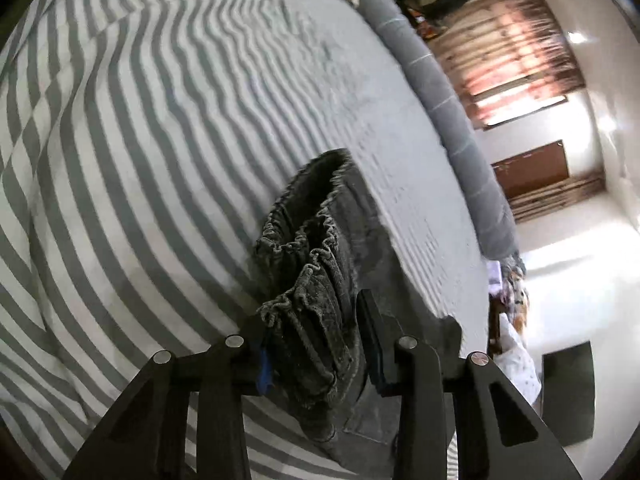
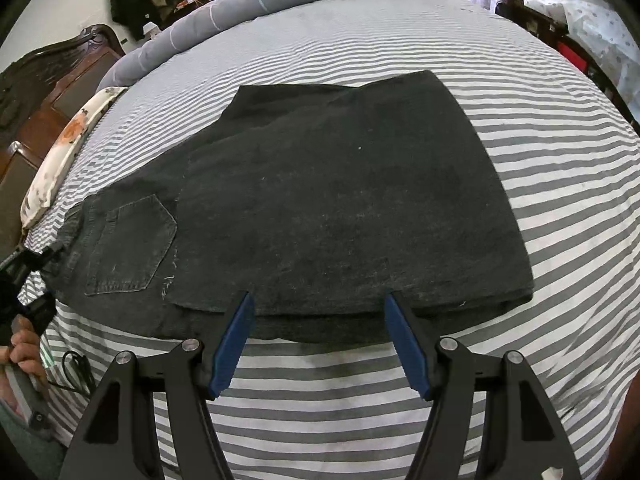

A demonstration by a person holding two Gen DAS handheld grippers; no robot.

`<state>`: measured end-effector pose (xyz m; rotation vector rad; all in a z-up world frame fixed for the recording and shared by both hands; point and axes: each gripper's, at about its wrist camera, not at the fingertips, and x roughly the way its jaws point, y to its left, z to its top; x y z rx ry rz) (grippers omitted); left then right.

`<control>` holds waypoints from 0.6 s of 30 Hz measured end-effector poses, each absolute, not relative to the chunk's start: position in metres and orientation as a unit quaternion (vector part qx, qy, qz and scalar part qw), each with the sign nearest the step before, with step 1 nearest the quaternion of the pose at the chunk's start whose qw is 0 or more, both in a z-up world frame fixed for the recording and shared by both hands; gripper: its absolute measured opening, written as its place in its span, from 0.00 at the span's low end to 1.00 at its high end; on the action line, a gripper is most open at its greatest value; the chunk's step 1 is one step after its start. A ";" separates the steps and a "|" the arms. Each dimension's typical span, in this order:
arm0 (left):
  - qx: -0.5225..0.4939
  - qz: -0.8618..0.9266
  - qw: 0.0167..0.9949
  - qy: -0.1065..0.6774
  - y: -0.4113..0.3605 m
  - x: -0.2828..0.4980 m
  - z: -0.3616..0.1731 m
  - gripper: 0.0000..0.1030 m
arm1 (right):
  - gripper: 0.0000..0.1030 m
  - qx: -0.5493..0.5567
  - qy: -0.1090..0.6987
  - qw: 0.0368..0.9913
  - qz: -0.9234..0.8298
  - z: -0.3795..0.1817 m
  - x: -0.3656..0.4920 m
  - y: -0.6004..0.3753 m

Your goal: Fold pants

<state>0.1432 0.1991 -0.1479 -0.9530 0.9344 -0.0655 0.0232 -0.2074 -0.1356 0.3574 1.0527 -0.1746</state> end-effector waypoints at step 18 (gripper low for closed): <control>-0.369 0.019 0.820 0.437 0.176 0.150 -0.152 0.26 | 0.63 0.169 0.489 0.850 -0.097 -0.130 0.019 -0.219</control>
